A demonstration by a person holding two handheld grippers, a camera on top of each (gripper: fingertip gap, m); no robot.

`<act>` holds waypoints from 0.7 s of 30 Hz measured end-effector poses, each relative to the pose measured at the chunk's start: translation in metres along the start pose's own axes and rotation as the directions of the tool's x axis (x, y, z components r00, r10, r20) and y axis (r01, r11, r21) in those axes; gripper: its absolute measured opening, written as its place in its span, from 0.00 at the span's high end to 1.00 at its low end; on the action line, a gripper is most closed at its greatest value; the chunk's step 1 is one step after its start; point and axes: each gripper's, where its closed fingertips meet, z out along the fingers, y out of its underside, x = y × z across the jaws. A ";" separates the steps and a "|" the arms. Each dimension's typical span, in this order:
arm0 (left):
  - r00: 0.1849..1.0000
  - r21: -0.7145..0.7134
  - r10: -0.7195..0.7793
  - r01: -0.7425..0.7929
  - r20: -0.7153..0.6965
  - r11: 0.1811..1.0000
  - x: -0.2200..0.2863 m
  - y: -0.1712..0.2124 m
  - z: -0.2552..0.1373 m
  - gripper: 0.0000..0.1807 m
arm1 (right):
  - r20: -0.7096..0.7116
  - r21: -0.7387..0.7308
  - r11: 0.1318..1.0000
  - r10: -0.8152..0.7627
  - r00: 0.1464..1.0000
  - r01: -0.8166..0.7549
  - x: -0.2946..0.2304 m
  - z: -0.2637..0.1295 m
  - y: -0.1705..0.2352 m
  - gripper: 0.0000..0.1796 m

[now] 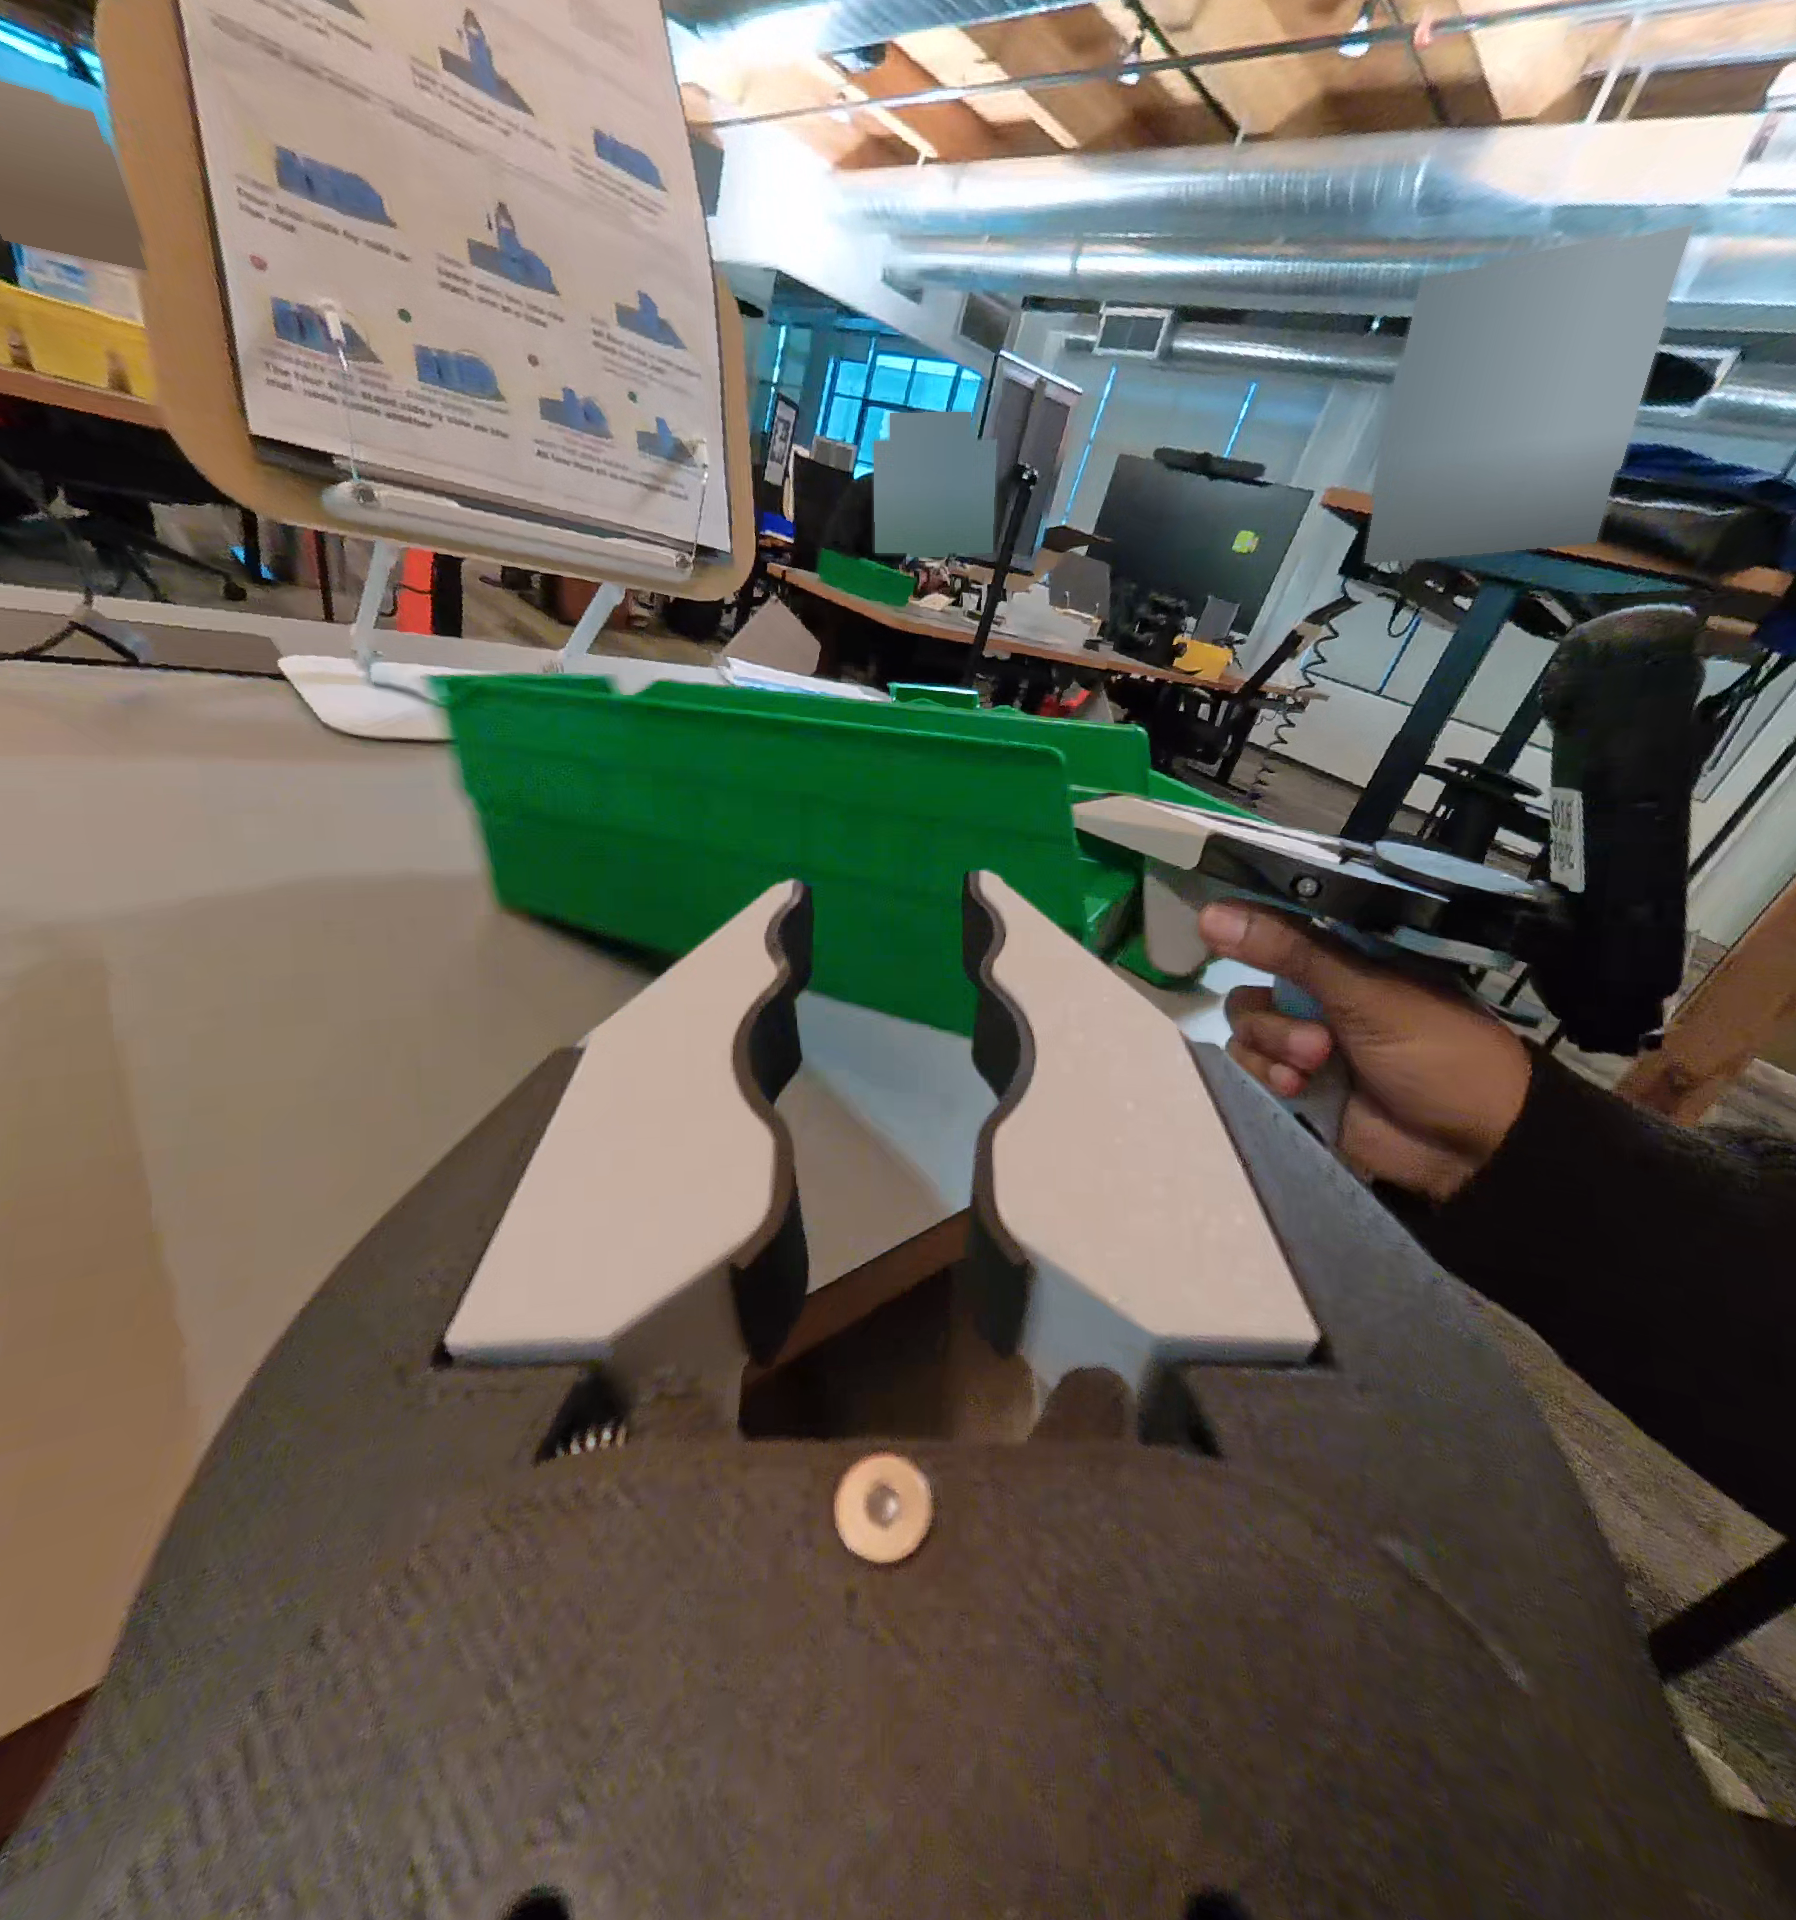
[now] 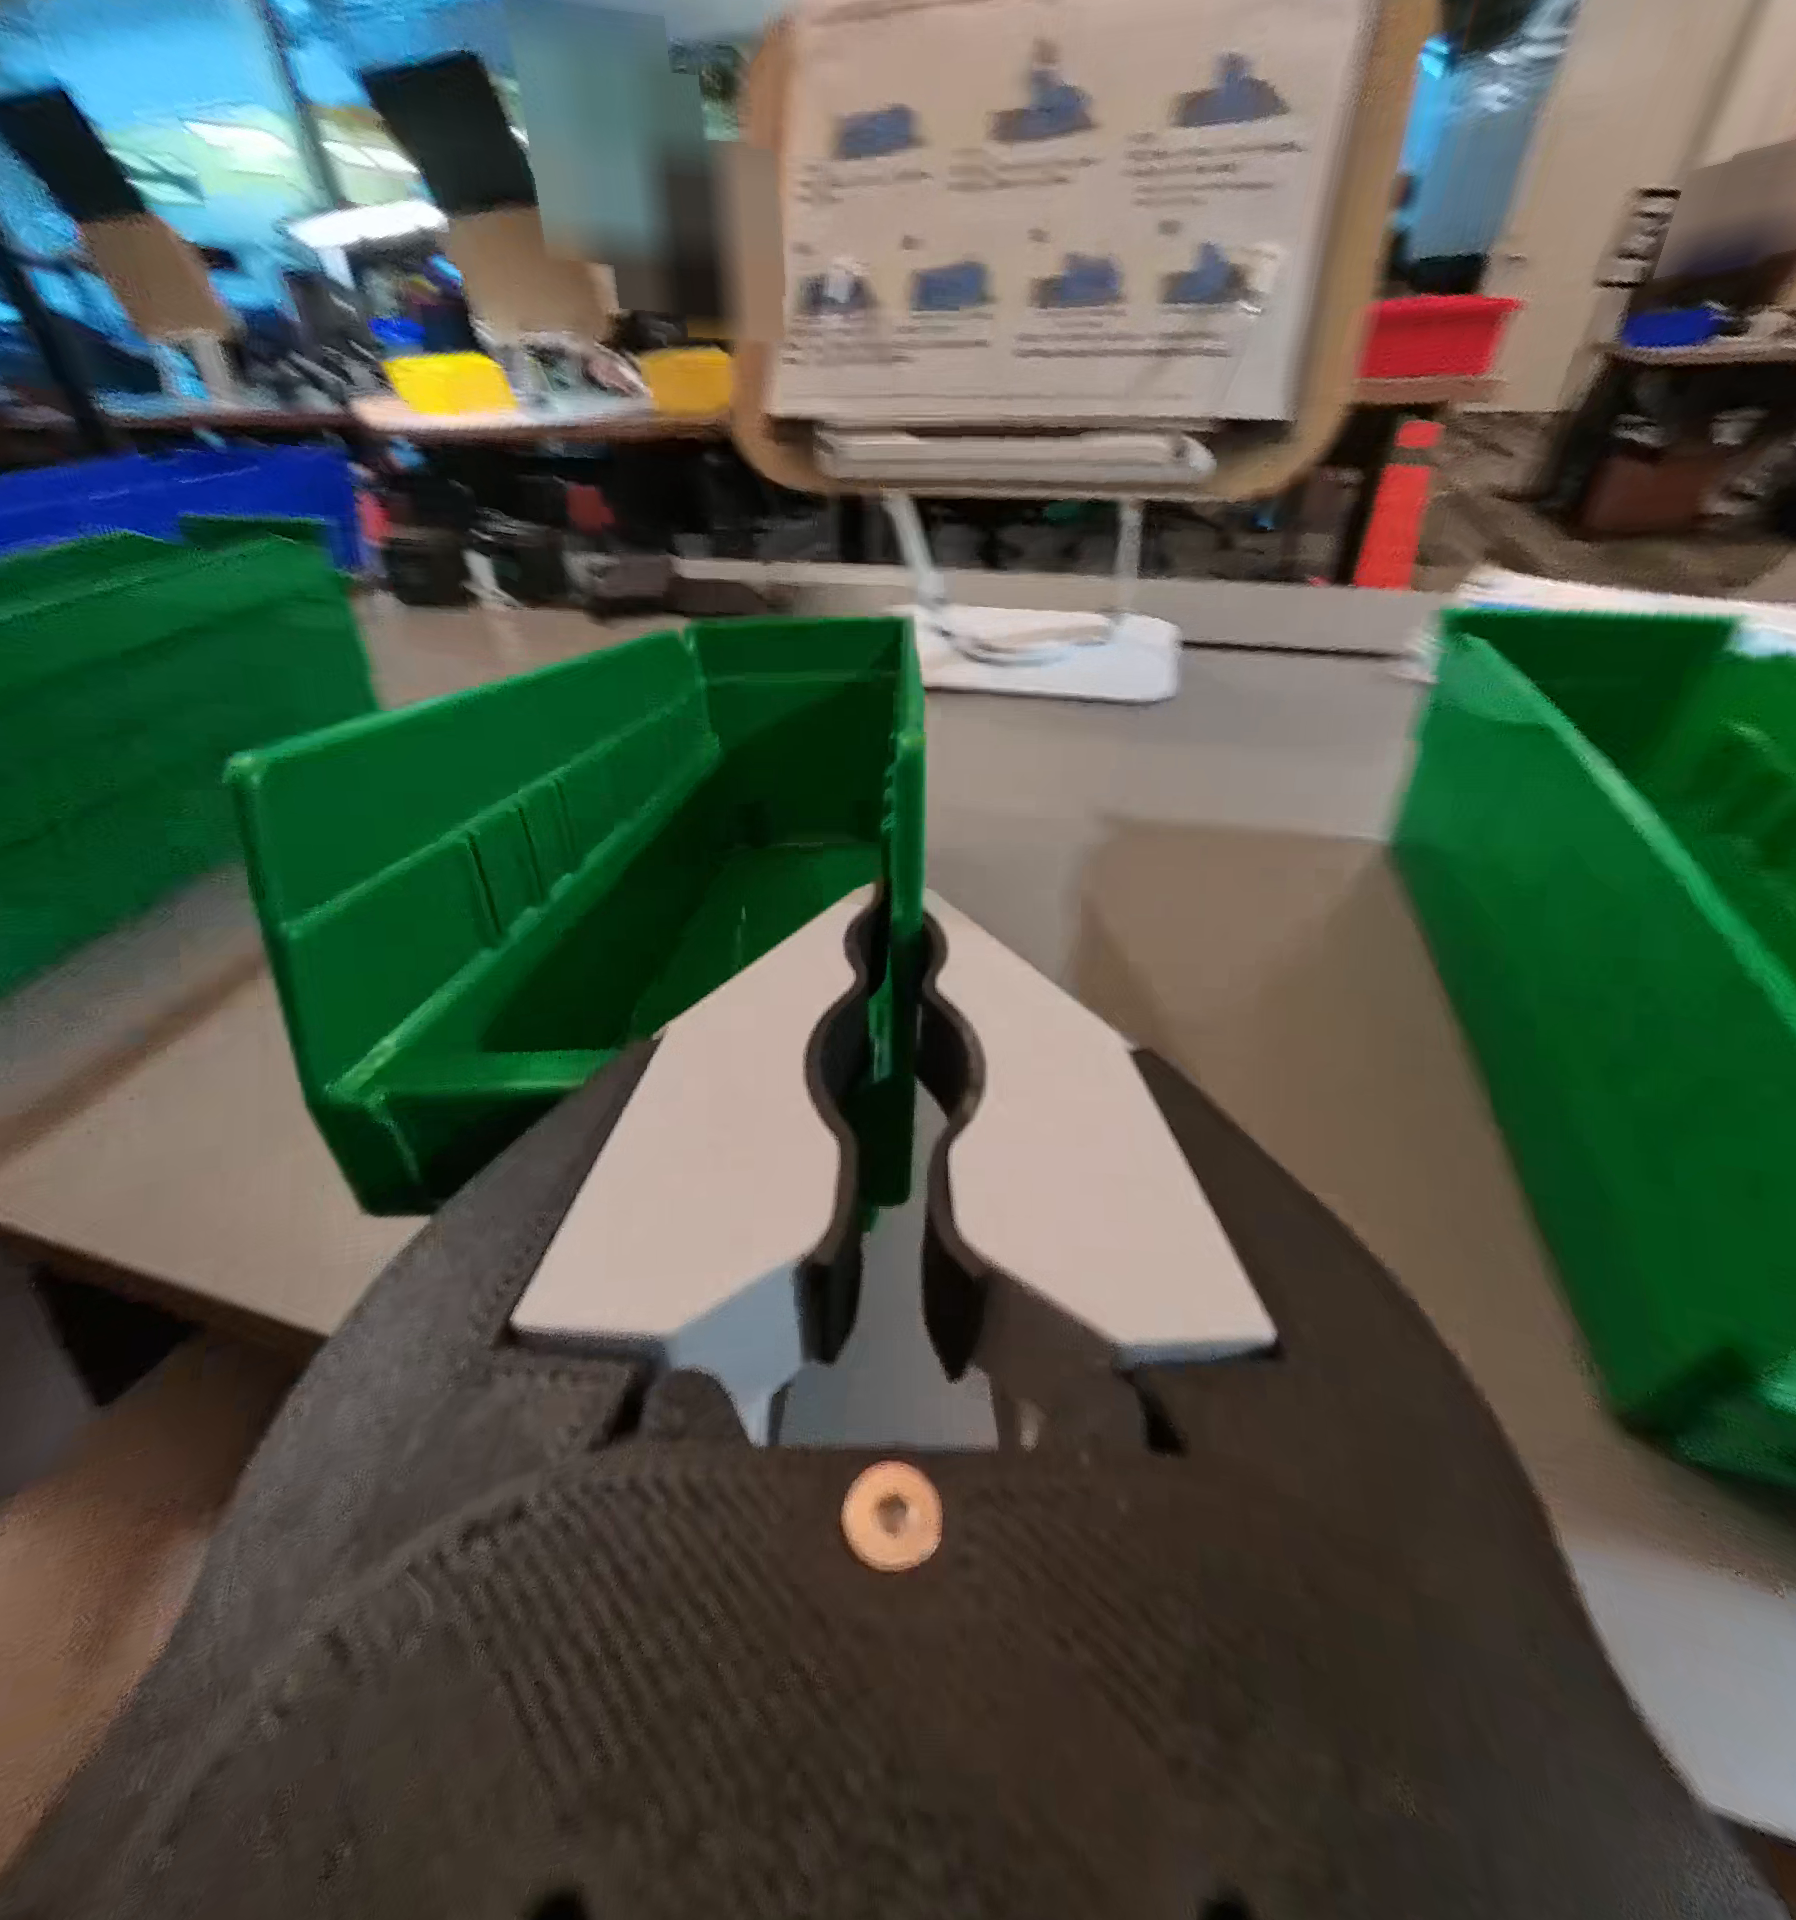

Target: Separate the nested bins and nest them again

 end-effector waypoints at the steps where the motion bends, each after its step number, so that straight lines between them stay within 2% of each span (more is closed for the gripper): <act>1: 1.000 -0.007 -0.012 0.012 -0.001 1.000 -0.002 0.001 0.000 0.85 | -0.042 -0.031 0.999 -0.014 0.999 0.013 0.019 -0.002 0.006 1.00; 5: 0.998 -0.038 -0.056 0.056 0.006 0.998 -0.010 0.009 0.001 0.86 | -0.181 -0.150 0.989 -0.006 0.983 -0.022 0.083 -0.013 0.037 1.00; 8: 0.997 -0.067 -0.079 0.078 -0.002 0.995 -0.011 0.015 0.003 0.86 | -0.222 -0.172 0.983 0.028 0.975 -0.068 0.104 -0.018 0.044 1.00; 21: 0.999 -0.086 -0.032 0.032 0.008 0.996 -0.017 0.022 0.005 0.86 | -0.232 -0.206 0.978 -0.027 0.972 -0.023 0.100 -0.012 0.055 0.99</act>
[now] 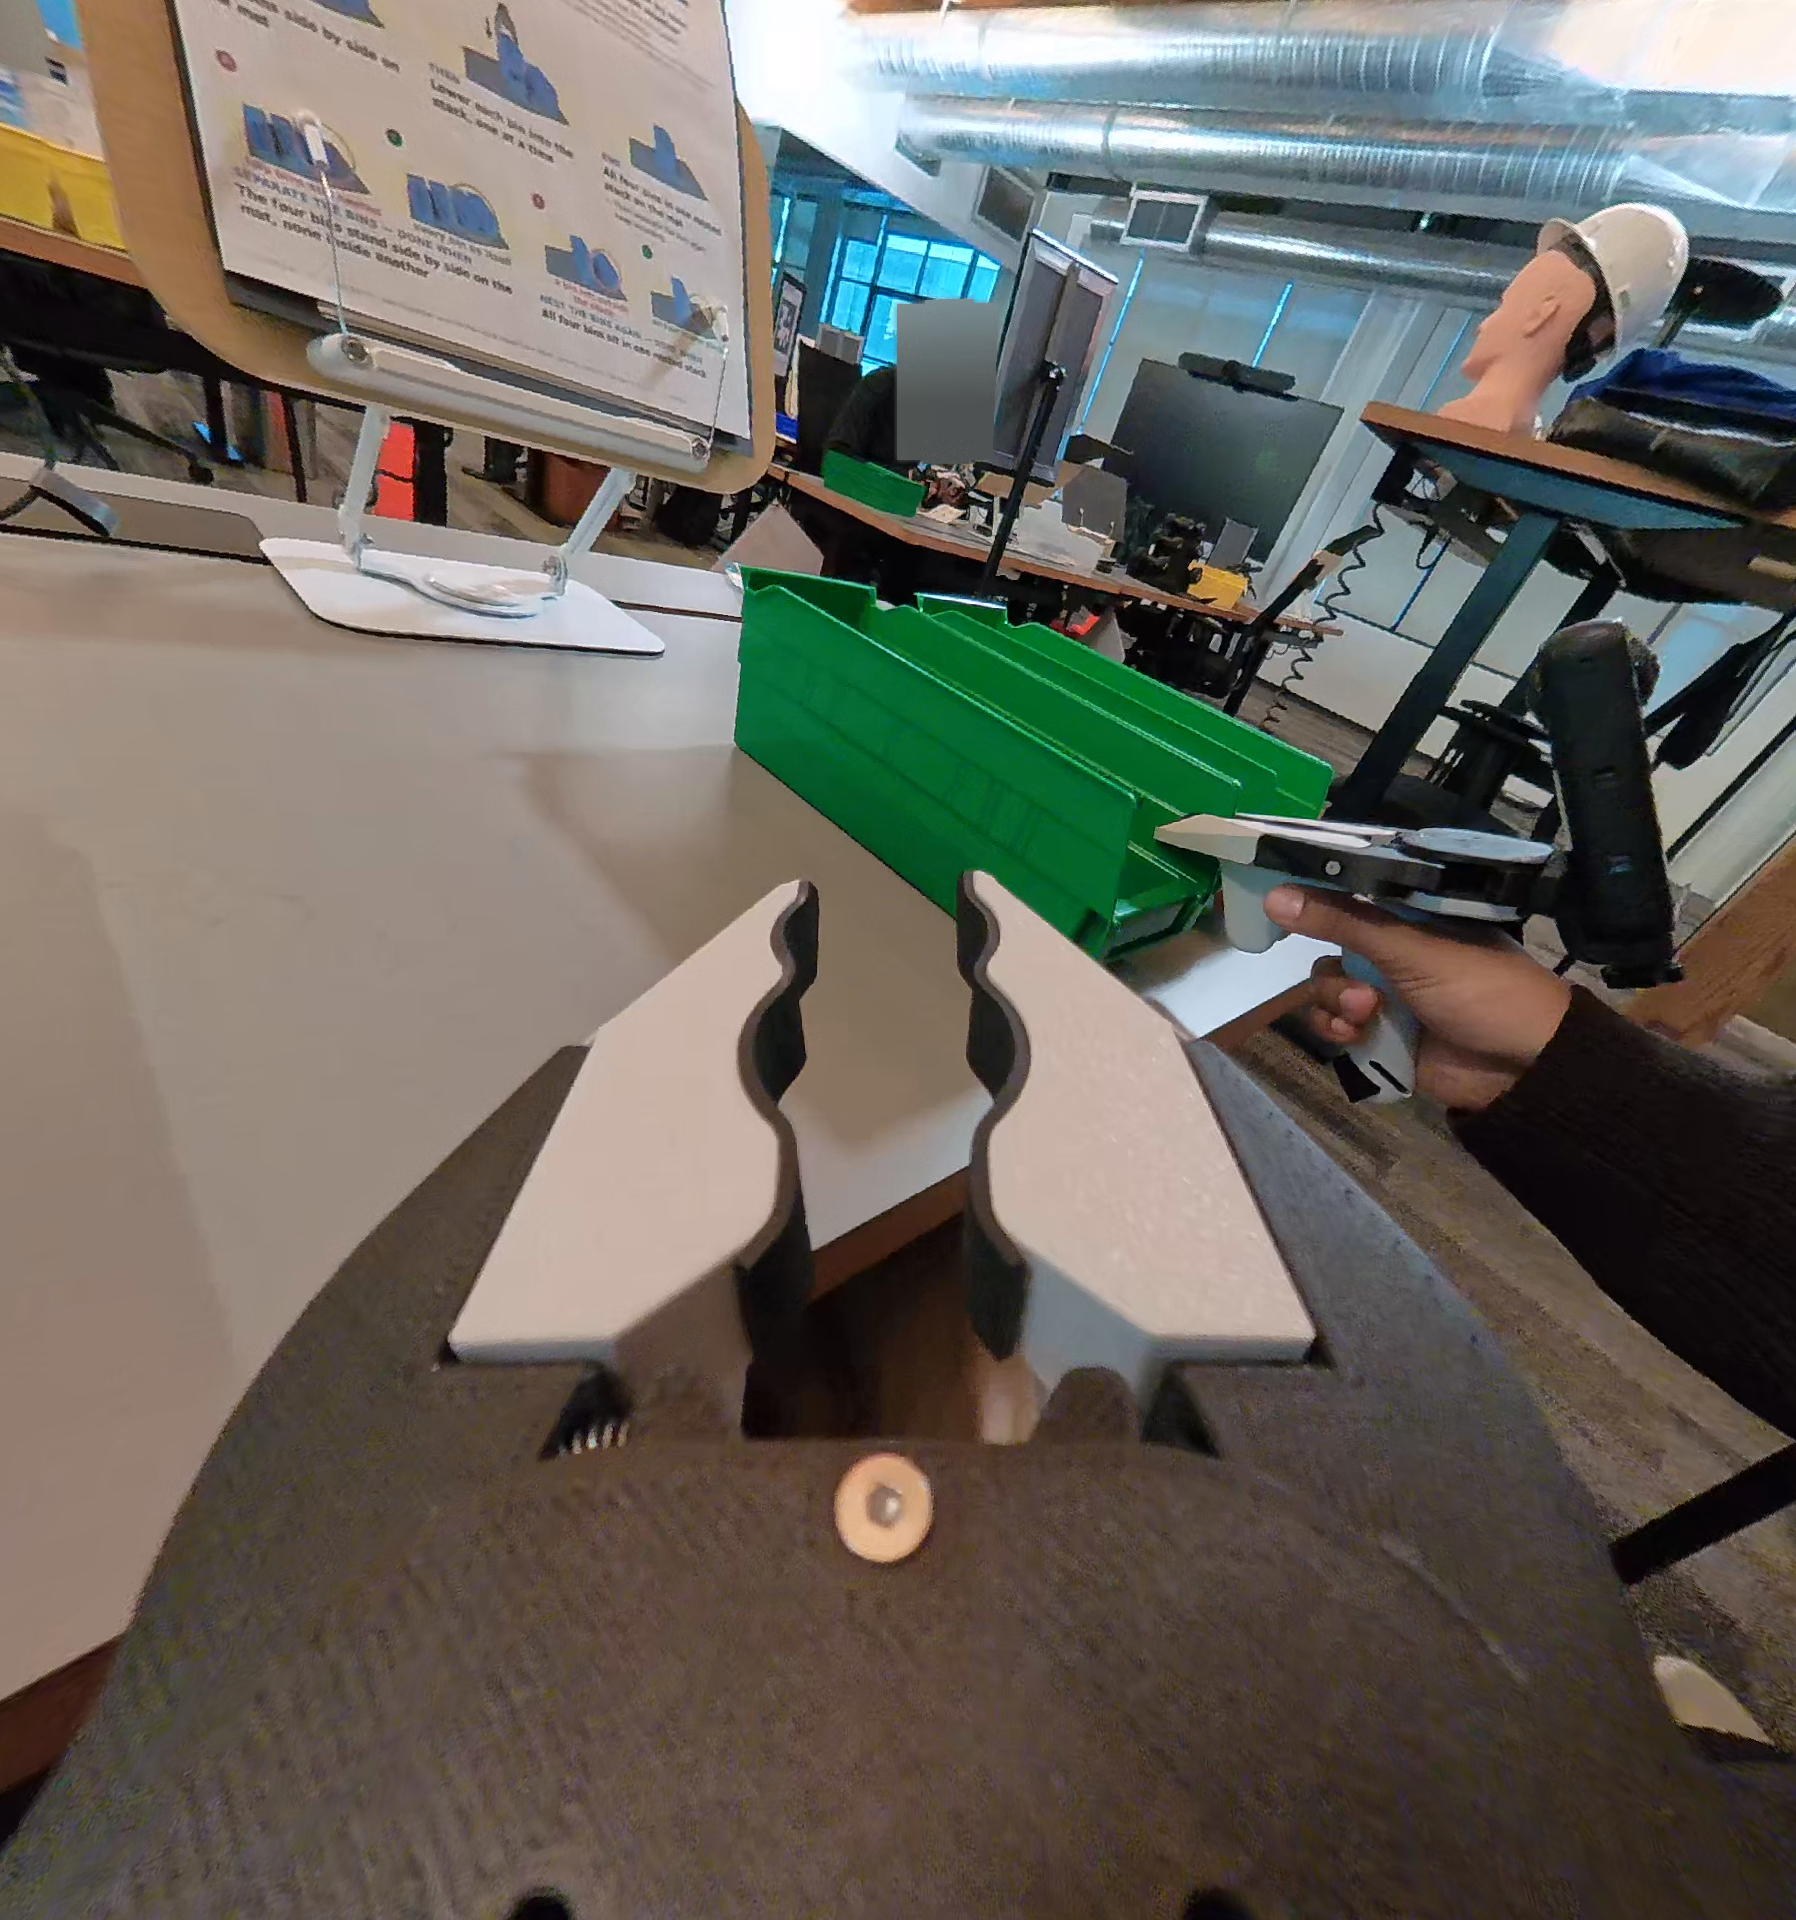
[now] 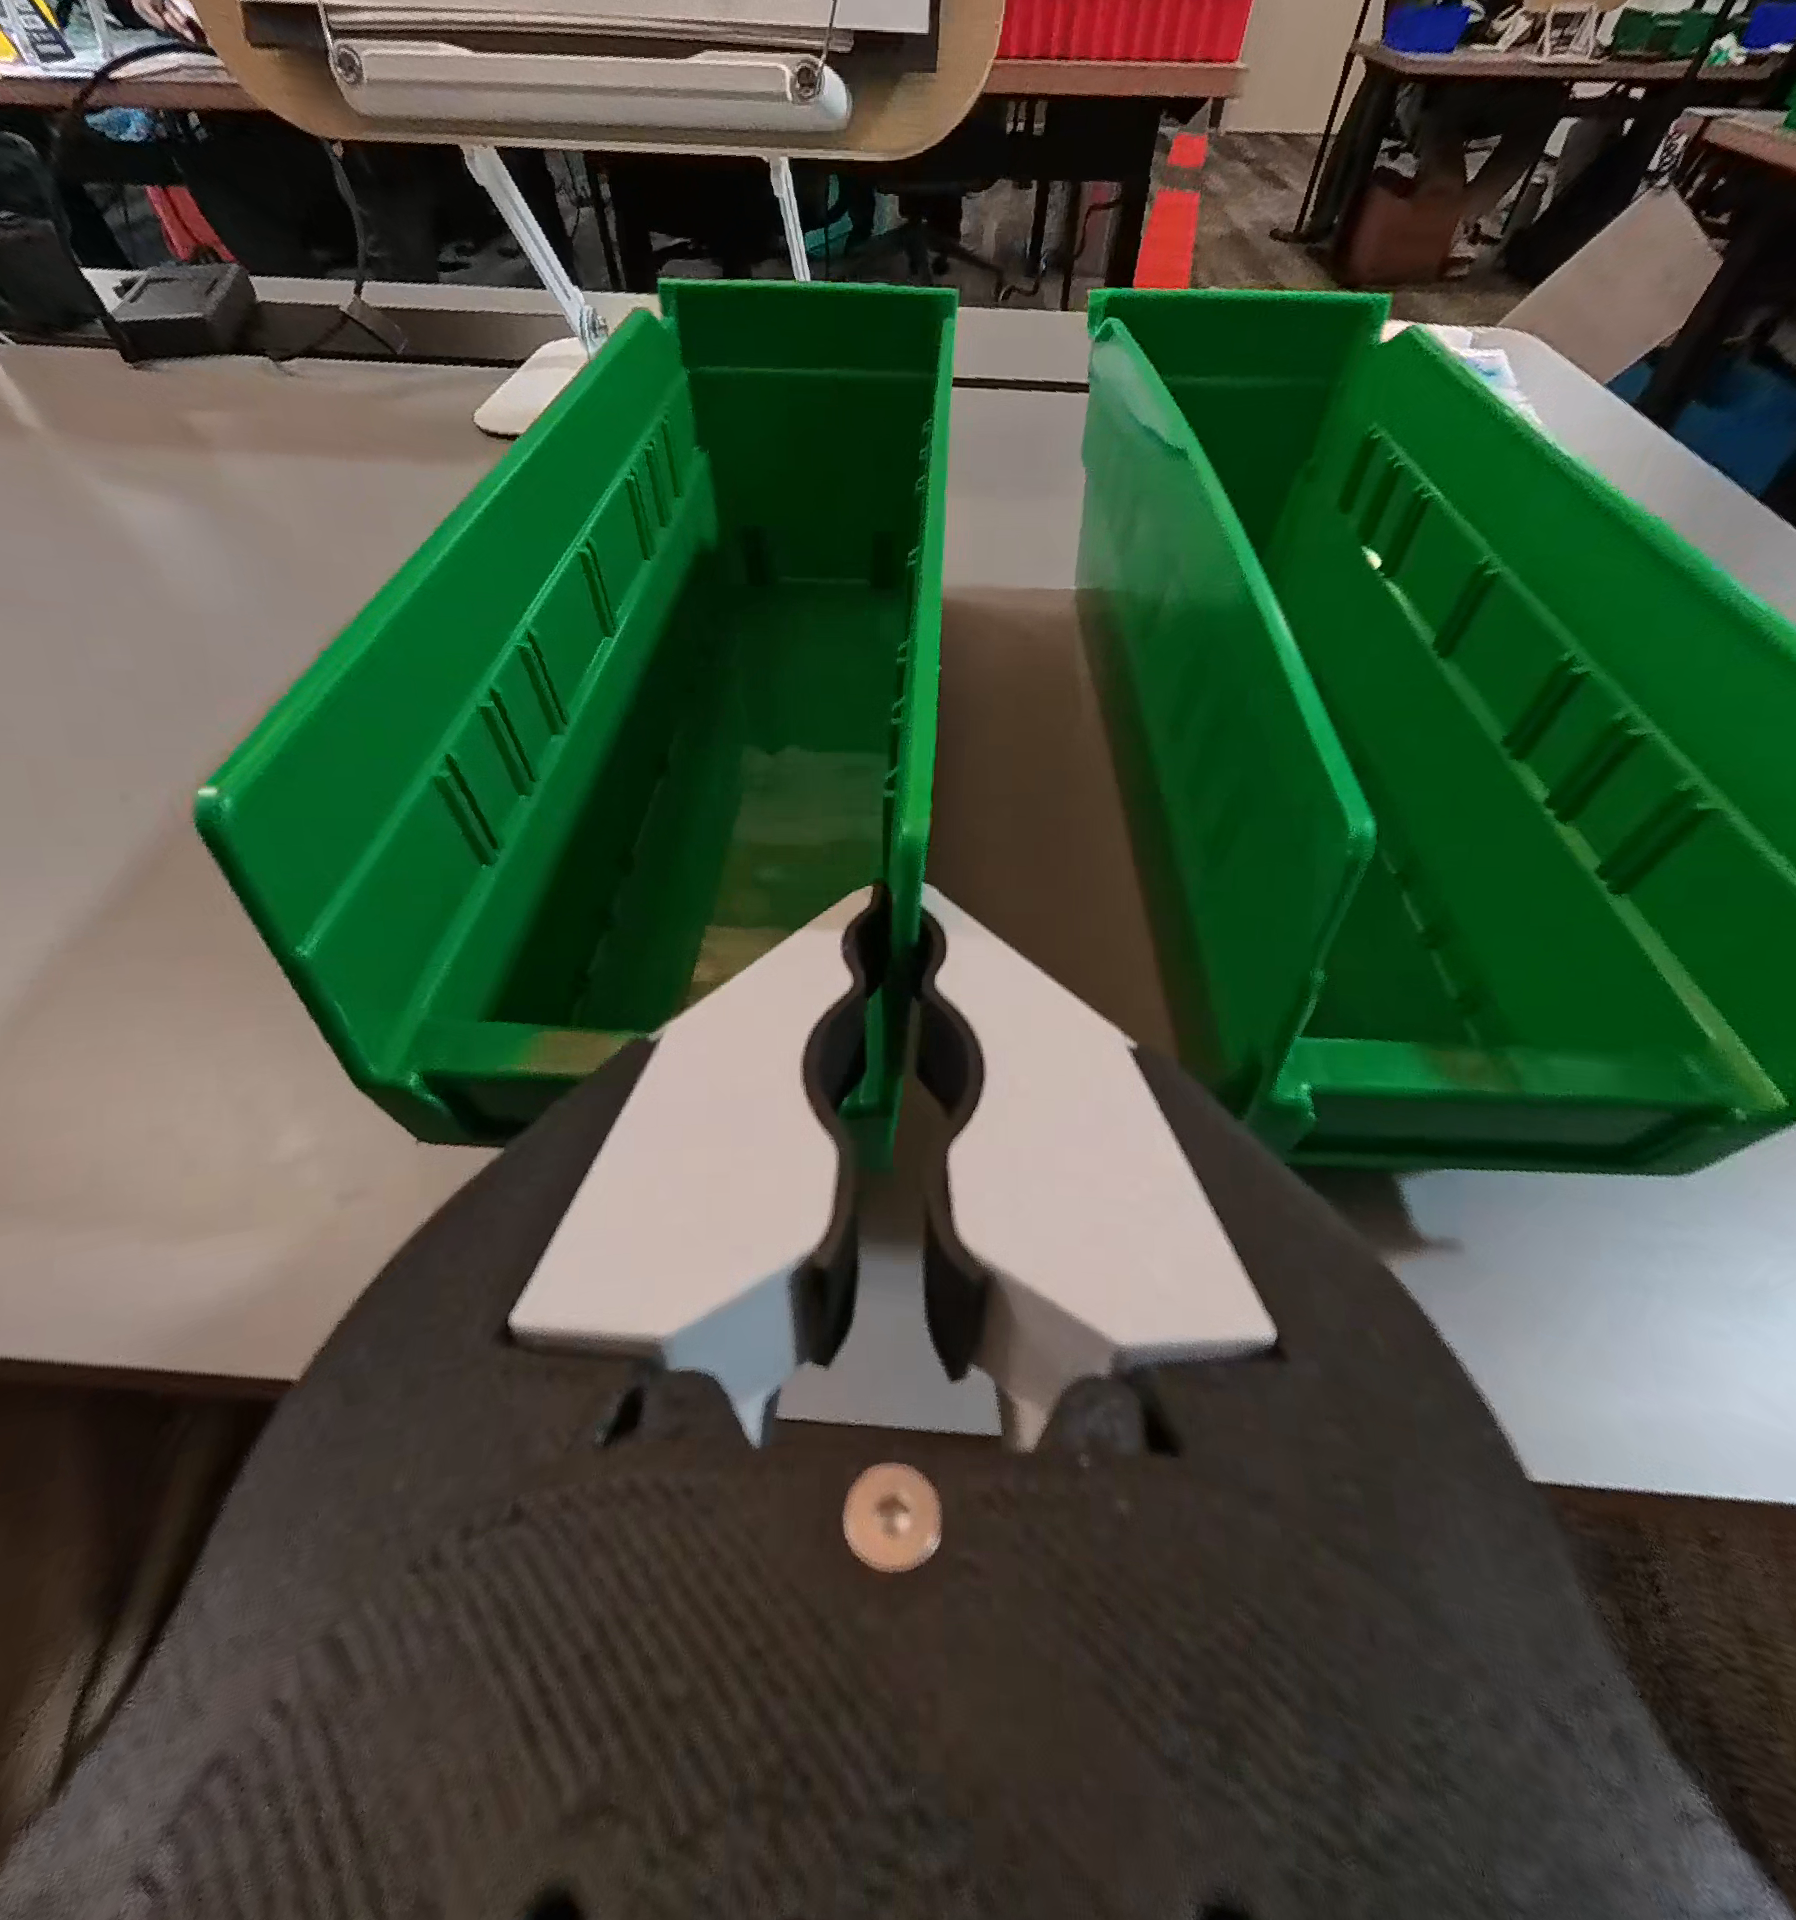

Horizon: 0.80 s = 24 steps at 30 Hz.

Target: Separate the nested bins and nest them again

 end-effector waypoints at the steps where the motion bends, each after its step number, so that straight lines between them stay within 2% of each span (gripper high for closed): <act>1: 1.000 -0.004 0.003 -0.003 0.001 1.000 0.000 0.001 0.000 0.86 | -0.005 0.001 1.000 -0.008 1.000 0.008 0.000 0.000 0.000 0.99; 4: 1.000 -0.003 0.013 -0.013 0.008 1.000 -0.001 0.002 0.001 0.87 | -0.034 -0.002 1.000 -0.025 0.999 0.025 0.002 0.000 0.000 0.99; 6: 0.998 0.029 0.049 -0.049 0.030 0.998 -0.005 -0.003 -0.001 0.88 | -0.076 0.032 0.999 -0.027 0.997 0.030 0.006 -0.002 -0.007 0.95; 8: 0.992 0.044 0.109 -0.112 0.063 0.993 -0.011 -0.005 -0.001 0.89 | -0.086 0.145 0.987 -0.050 0.995 0.062 0.002 -0.012 -0.028 0.87; 11: 0.991 0.017 0.109 -0.111 0.082 0.994 -0.019 -0.002 0.001 0.89 | -0.057 0.382 0.918 -0.090 0.994 0.105 -0.020 -0.041 -0.068 0.87; 14: 0.997 0.002 0.034 -0.034 0.074 0.999 -0.024 0.000 0.002 0.89 | 0.016 0.503 0.855 -0.155 0.988 0.126 -0.059 -0.063 -0.084 0.97; 17: 0.995 0.003 0.019 -0.019 0.101 1.000 -0.033 -0.001 0.000 0.89 | 0.156 0.516 0.852 -0.197 0.968 0.090 -0.108 -0.072 -0.081 0.97; 21: 0.985 0.016 0.068 -0.072 0.158 0.997 -0.046 -0.005 -0.007 0.88 | 0.321 0.505 0.856 -0.302 0.898 0.107 -0.171 -0.079 -0.068 0.97; 24: 0.984 -0.086 0.067 -0.053 0.166 0.995 -0.055 0.013 -0.007 0.83 | 0.414 0.472 0.869 -0.365 0.834 0.146 -0.204 -0.075 -0.052 0.96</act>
